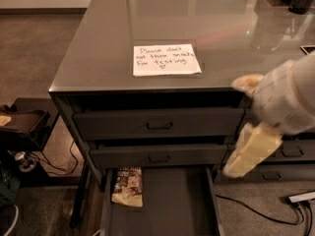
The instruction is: Pick brown chip bag from bottom drawer and place on counter
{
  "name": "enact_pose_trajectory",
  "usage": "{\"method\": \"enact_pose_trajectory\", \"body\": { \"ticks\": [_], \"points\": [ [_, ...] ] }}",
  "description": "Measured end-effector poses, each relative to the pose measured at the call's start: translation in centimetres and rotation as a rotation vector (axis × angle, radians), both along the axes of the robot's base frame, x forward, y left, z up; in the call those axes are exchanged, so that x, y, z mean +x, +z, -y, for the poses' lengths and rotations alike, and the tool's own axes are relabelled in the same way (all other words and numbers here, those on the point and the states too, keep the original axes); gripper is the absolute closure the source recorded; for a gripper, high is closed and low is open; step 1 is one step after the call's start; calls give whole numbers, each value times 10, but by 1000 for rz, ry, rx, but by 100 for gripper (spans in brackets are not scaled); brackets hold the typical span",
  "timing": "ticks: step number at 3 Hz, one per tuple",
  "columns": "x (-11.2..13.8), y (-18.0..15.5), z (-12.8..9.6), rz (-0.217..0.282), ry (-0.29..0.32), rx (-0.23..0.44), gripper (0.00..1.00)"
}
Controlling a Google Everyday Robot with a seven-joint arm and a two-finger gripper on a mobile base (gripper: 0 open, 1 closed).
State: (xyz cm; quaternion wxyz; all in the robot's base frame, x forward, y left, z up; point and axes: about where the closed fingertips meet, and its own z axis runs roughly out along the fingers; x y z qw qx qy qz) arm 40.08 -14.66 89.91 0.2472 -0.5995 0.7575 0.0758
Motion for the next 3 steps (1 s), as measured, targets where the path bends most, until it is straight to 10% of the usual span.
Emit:
{"method": "enact_pose_trajectory", "body": {
  "ticks": [2, 3],
  "points": [
    [0, -159, -101, -142, 63, 301, 0],
    [19, -172, -100, -114, 18, 325, 0]
  ]
}}
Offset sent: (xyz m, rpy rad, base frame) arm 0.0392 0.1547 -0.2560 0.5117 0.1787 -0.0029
